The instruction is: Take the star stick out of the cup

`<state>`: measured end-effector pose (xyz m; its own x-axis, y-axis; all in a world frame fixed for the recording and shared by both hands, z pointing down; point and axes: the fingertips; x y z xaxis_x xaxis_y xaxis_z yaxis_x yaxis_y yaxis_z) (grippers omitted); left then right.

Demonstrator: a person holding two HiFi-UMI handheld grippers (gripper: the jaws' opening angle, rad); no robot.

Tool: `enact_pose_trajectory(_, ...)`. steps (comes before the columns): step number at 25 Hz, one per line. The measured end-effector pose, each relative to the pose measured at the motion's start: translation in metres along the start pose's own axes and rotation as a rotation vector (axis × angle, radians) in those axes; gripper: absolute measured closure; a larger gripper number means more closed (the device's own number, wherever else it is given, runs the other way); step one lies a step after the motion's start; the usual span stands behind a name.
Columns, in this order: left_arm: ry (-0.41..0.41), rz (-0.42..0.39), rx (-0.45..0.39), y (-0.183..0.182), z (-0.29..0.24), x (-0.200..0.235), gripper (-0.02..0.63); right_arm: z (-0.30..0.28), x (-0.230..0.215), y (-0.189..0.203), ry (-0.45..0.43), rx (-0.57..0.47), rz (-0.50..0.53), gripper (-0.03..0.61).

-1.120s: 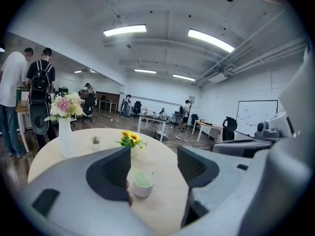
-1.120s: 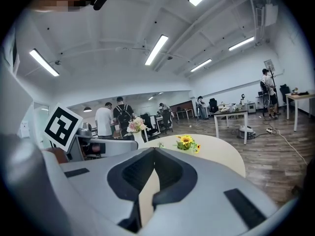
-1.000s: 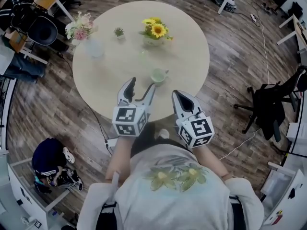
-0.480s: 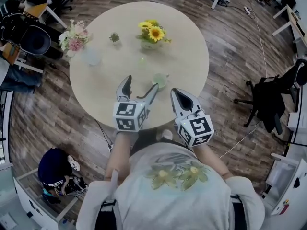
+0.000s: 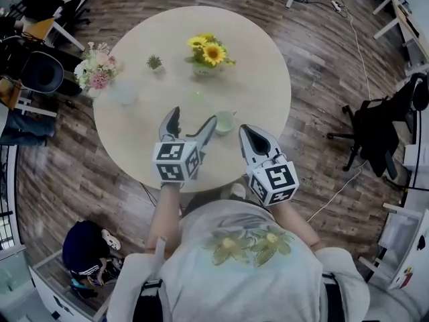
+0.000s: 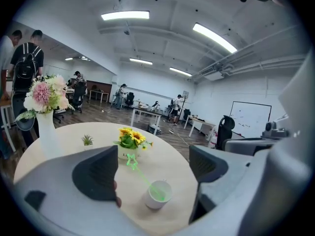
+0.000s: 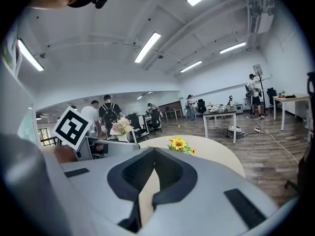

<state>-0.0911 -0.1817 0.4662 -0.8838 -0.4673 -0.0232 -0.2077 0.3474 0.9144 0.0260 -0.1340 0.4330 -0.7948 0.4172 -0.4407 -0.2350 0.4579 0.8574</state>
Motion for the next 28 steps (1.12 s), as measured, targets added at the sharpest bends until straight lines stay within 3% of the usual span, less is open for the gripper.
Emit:
enact_pose_trajectory(6, 0.064, 0.047, 0.027, 0.008, -0.017, 0.009, 0.179, -0.010, -0.003, -0.003, 0.022, -0.008, -0.010, 0.563)
enact_pose_trajectory(28, 0.124, 0.190, 0.134, 0.048, -0.076, 0.033, 0.181, -0.035, -0.022, -0.002, 0.075, 0.022, -0.039, 0.563)
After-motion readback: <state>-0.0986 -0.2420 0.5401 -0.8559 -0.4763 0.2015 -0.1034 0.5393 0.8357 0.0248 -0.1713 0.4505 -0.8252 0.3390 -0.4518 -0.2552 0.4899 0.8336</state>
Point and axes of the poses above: the fingertips, and each gripper's own axes: z backward along the fingers, x to its left, y out of its underside, and after that the axes turned 15 degrees about -z, right-handed
